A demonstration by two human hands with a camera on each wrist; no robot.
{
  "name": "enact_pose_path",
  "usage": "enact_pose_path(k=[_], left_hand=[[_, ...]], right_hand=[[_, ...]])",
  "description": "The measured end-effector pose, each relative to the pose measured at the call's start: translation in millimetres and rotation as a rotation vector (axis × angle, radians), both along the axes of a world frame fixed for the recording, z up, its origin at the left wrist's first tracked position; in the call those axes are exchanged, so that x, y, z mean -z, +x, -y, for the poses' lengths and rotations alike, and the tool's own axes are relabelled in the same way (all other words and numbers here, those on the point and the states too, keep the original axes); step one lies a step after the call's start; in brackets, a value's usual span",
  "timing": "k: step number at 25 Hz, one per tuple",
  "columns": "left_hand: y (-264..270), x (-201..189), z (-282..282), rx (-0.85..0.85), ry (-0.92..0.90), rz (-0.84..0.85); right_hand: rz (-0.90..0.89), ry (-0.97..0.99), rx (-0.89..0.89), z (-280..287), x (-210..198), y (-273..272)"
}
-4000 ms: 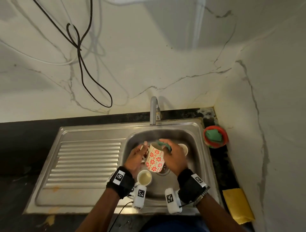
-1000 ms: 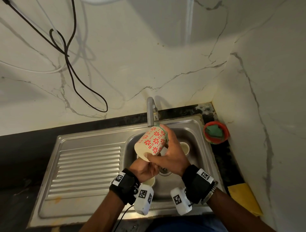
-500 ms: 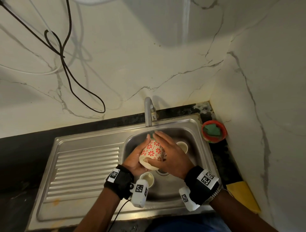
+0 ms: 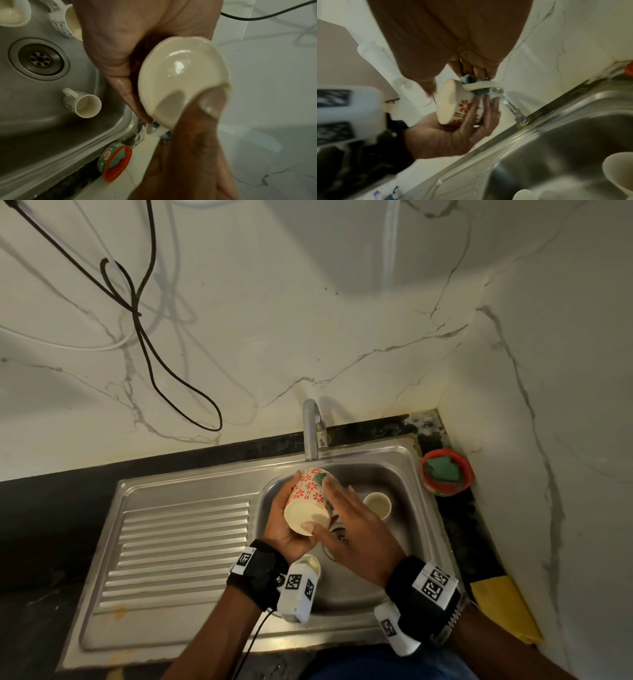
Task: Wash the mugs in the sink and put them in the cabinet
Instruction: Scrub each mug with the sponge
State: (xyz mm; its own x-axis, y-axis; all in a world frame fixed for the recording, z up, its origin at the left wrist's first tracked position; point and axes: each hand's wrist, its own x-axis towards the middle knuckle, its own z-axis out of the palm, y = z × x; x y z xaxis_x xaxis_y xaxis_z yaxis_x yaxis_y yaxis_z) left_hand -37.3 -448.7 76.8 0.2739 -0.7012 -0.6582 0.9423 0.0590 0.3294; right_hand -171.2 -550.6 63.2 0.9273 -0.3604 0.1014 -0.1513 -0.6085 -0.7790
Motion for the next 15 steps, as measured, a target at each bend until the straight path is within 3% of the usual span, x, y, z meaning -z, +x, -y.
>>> enact_pose_path(k=[2, 7, 11, 15], left_hand=[[-5.8, -1.3, 2.1, 0.016, 0.004, 0.039], [-1.8, 3.0, -4.8, 0.087, 0.052, -0.011], [4.9, -2.3, -10.1, 0.046, 0.086, -0.039], [5.1, -7.0, -14.2, 0.062, 0.113, 0.058]], right_hand=[[0.045, -0.012, 0.0, -4.4, -3.5, -1.0], [-0.01, 0.198, 0.05, 19.6, -15.8, 6.4], [0.153, 0.188, -0.012, 14.7, -17.0, -8.1], [0.214, 0.123, 0.265, 37.5, -8.0, -9.2]])
